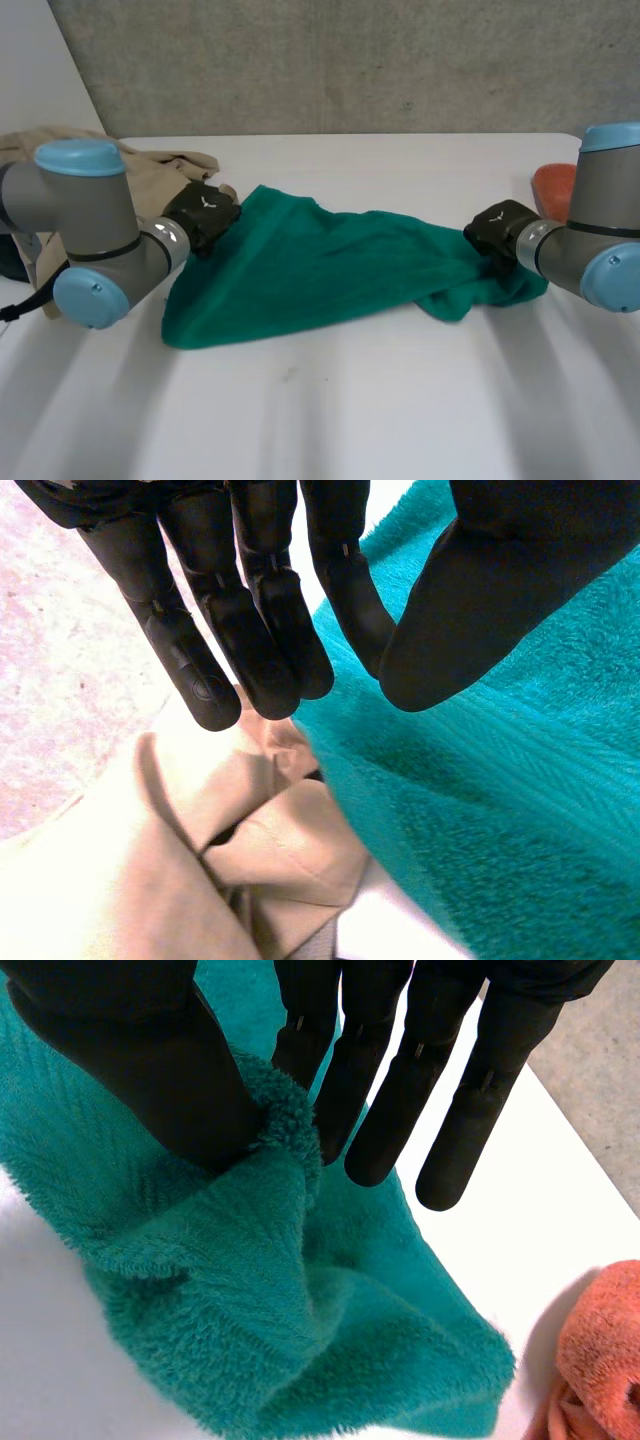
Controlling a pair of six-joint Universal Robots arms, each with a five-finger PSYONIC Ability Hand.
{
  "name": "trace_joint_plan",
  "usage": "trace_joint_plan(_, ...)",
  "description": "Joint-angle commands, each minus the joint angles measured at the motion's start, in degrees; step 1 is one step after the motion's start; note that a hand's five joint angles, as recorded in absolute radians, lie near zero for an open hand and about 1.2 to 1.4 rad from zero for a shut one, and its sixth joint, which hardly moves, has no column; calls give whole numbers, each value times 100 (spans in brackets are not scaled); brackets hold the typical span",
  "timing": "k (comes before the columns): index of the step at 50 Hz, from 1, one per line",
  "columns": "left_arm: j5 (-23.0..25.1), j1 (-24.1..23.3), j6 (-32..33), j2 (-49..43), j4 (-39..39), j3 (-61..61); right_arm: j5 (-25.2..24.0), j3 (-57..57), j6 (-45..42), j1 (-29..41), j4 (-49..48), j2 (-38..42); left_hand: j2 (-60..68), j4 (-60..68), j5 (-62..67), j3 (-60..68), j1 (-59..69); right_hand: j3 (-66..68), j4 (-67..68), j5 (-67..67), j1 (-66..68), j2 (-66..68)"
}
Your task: Fold the laundry.
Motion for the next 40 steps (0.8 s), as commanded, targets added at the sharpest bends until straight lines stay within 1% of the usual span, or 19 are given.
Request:
trace_joint_plan(1, -4, 53, -18, 147, -102, -166, 37, -164, -27, 47, -178, -8, 1158, 1132, 1301, 1188, 1339, 1204, 1152, 1400, 1559, 1257)
trace_joint_plan(3, 4, 54, -27, 182, -119, -236, 37, -287, -9, 82, -415, 53, 1158, 1132, 1301, 1188, 1339, 1204, 1152, 1400, 1559, 1257)
trace_joint_plan(7, 4, 36, -97, 314, -102, -430, 159, -639, -18, 188, -1390, 325, 1158, 1132, 1301, 1188, 1339, 1204, 1152, 1400, 1559, 1257)
trace_joint_plan(8, -4, 27, -159, 384, -102, -517, 221, -735, -18, 205, -1800, 439, 1158, 1132, 1301, 1188, 1339, 1204, 1152, 1400, 1559, 1257)
trace_joint_plan(11, -13, 10, -264, 498, -84, -649, 282, -876, -70, 240, -2339, 685, 1158, 1132, 1301, 1188, 1339, 1204, 1152, 1400, 1559, 1257)
trace_joint_plan(12, -4, 1, -378, 603, -67, -754, 326, -955, -184, 258, -2541, 825, 1158, 1132, 1301, 1188, 1339, 686, 633, 881, 1040, 739)
trace_joint_plan(13, -13, 1, -449, 656, -66, -799, 379, -973, -255, 275, -2543, 879, 1158, 1132, 1301, 1188, 1339, -1268, -1320, -1072, -913, -1215)
trace_joint_plan(14, -4, -8, -510, 709, -66, -860, 432, -991, -342, 276, -2517, 923, 1077, 1051, 1220, 1107, 1257, -3552, -3605, -3357, -3198, -3499)
trace_joint_plan(15, -4, -8, -589, 762, -58, -913, 476, -1000, -430, 284, -2473, 941, 560, 533, 703, 590, 740, -5790, -5842, -5595, -5435, -5737)
trace_joint_plan(16, -13, -8, -729, 884, -58, -1027, 537, -1000, -579, 293, -2412, 932, -728, -754, -585, -698, -547, -5796, -5848, -5600, -5441, -5743)
trace_joint_plan(20, -39, 18, -1124, 1253, -49, -1352, 503, -808, -555, 241, -2114, 617, -2887, -2913, -2744, -2857, -2706, -5796, -5848, -5600, -5441, -5743)
trace_joint_plan(23, -83, 27, -1336, 1474, -49, -1554, 397, -535, -221, 197, -1850, 222, -3699, -3725, -3556, -3669, -3519, -5796, -5848, -5600, -5441, -5743)
trace_joint_plan(24, -127, 45, -1441, 1605, -58, -1694, 310, -299, 84, 153, -1648, -145, -3901, -3927, -3758, -3871, -3720, -5796, -5848, -5600, -5441, -5743)
trace_joint_plan(27, -206, 71, -1565, 1790, -75, -1941, 134, 71, 534, 56, -1296, -701, -4004, -4030, -3861, -3974, -3823, -5796, -5848, -5600, -5441, -5743)
trace_joint_plan(28, -259, 80, -1618, 1904, -84, -2125, -15, 307, 771, -5, -1016, -1024, -4121, -4147, -3978, -4091, -3940, -5796, -5848, -5600, -5441, -5743)
trace_joint_plan(31, -356, 54, -1653, 2063, -84, -2537, -218, 669, 1097, -76, -567, -1361, -4357, -4383, -4213, -4326, -4176, -5796, -5848, -5600, -5441, -5743)
trace_joint_plan(32, -373, 45, -1653, 2081, -58, -2644, -323, 879, 1264, -85, -278, -1536, -4374, -4400, -4231, -4344, -4193, -5330, -5383, -5135, -4976, -5277)
trace_joint_plan(37, -444, -25, -1601, 2081, 30, -3128, -517, 1557, 1441, -76, 348, -1713, -4425, -4451, -4282, -4394, -4244, -4770, -4822, -4574, -4415, -4717)
trace_joint_plan(40, -453, -87, -1513, 1949, 276, -3251, -570, 1909, 1362, -32, 402, -1669, -4391, -4417, -4248, -4361, -4210, -4367, -4420, -4172, -4013, -4314)
